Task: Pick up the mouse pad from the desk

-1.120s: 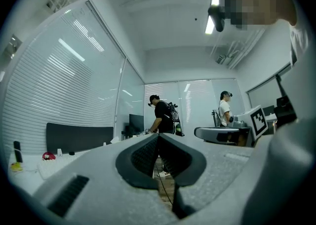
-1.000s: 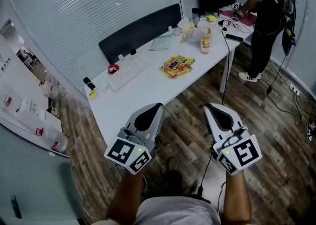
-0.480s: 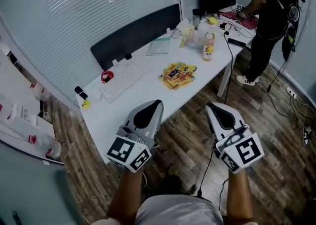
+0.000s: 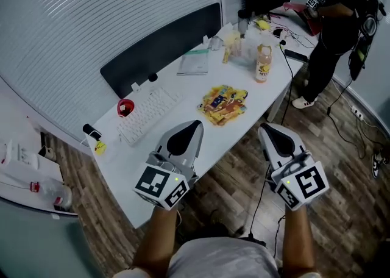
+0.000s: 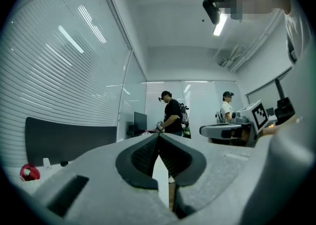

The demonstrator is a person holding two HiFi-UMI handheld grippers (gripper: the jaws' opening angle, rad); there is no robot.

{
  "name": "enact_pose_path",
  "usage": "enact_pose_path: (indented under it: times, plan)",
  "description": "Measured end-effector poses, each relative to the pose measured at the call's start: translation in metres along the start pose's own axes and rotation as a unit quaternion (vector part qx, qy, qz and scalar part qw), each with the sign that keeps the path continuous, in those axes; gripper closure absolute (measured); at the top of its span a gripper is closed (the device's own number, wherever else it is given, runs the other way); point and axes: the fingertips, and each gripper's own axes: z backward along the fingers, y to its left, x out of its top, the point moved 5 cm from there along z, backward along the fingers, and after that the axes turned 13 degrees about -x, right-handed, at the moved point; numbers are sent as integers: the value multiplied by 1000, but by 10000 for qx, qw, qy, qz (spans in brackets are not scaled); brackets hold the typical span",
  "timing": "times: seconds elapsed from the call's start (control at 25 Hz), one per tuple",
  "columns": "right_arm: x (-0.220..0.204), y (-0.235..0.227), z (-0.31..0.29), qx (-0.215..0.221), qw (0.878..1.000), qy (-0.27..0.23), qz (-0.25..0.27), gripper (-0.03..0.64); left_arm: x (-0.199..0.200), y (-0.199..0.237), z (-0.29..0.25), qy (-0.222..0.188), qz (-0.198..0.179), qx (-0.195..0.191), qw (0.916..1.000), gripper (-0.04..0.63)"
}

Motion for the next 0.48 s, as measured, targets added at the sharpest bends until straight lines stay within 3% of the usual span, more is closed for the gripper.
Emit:
enact_pose_path:
  times: [0.48]
  plan:
    - [-20,-1,-58,-165,9991,372,127,604,-23,66,-14,0,190,-99,9998,580]
